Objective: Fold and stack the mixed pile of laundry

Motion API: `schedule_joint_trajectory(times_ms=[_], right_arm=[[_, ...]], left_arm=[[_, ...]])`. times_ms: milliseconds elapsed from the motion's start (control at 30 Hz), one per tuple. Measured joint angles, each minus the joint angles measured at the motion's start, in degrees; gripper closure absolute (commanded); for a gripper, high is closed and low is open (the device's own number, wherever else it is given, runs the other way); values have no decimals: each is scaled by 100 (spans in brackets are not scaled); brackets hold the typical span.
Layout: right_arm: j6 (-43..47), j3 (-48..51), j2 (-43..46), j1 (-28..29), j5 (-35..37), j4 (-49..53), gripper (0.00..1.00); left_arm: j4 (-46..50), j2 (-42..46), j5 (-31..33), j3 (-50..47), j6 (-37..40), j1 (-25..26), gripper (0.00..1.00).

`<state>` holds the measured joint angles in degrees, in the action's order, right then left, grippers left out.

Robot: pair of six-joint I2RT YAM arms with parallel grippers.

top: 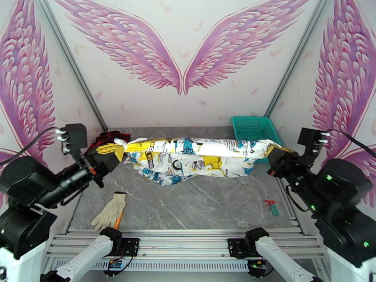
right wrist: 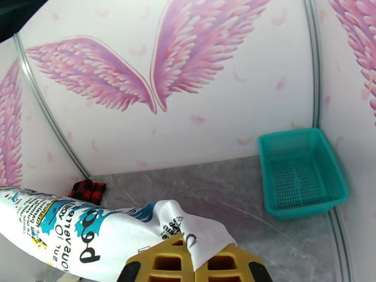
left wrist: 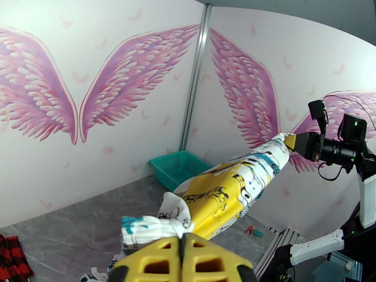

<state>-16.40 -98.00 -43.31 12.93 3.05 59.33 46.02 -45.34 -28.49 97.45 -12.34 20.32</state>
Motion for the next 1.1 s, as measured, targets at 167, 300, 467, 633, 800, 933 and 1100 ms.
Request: schedule_joint_trajectory(times_ms=[167, 300, 467, 633, 800, 933, 1100], right_arm=[[22, -546, 177, -2, -109, 254, 100], [22, -372, -131, -2, -101, 328, 100], [116, 83, -1176, -15, -48, -79, 100], [260, 116, -2555, -17, -44, -925, 100], [352, -1060, -3777, -109, -44, -1255, 100], [363, -2245, -4634, -264, -52, -1801, 100], [358, -2881, -4798, -391, -74, -1950, 100]], left_arm=[[444, -120, 72, 492, -52, 11, 100], [883, -828, 597, 914, 2, 7, 100], [957, -2081, 1167, 1235, 170, -133, 100], [669, -3694, 1080, 2046, 278, -640, 100], [487, -5399, 1058, 4059, 597, -938, 100], [111, -6516, 1034, 5886, 651, -1207, 100], [-164, -6275, 977, 5814, 638, -1392, 100]])
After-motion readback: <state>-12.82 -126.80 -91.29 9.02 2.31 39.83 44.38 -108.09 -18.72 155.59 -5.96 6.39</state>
